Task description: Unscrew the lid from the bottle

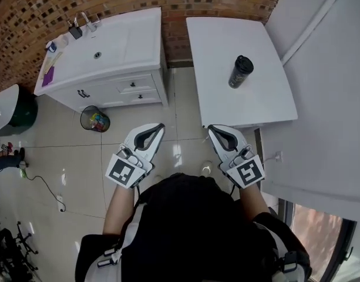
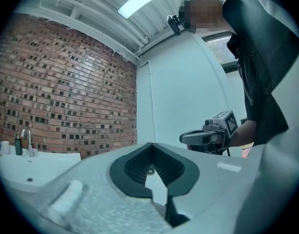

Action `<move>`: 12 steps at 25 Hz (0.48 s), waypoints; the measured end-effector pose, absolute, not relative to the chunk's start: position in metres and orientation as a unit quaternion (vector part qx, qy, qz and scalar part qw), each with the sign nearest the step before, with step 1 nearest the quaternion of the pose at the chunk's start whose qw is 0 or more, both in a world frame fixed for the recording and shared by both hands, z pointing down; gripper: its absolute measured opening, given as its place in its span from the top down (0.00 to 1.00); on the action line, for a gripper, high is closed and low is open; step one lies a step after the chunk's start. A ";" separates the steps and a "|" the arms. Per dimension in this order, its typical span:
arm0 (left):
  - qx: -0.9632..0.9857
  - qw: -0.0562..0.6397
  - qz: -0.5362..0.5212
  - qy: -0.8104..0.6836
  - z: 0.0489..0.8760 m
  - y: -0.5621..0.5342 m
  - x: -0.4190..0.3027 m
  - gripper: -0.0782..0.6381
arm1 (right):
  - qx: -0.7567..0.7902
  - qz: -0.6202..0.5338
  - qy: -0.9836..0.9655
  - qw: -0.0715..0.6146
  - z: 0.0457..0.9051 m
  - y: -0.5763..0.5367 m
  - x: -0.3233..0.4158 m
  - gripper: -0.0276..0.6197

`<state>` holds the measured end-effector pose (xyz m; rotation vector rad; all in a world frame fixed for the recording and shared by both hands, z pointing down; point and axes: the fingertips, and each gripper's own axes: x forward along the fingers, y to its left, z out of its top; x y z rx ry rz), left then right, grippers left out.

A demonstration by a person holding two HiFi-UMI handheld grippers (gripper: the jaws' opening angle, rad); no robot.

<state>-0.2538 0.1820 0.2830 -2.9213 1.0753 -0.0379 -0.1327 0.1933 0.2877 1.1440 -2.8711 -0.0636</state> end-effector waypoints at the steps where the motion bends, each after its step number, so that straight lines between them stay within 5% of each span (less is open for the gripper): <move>1: -0.938 0.014 -0.014 0.345 0.285 0.179 -0.237 0.89 | 0.370 -0.021 -0.928 0.024 0.289 0.187 -0.115 0.95; 12: -0.951 -0.036 -0.006 0.306 0.308 0.134 -0.106 0.89 | 0.404 -0.027 -0.914 0.036 0.296 0.144 0.019 0.95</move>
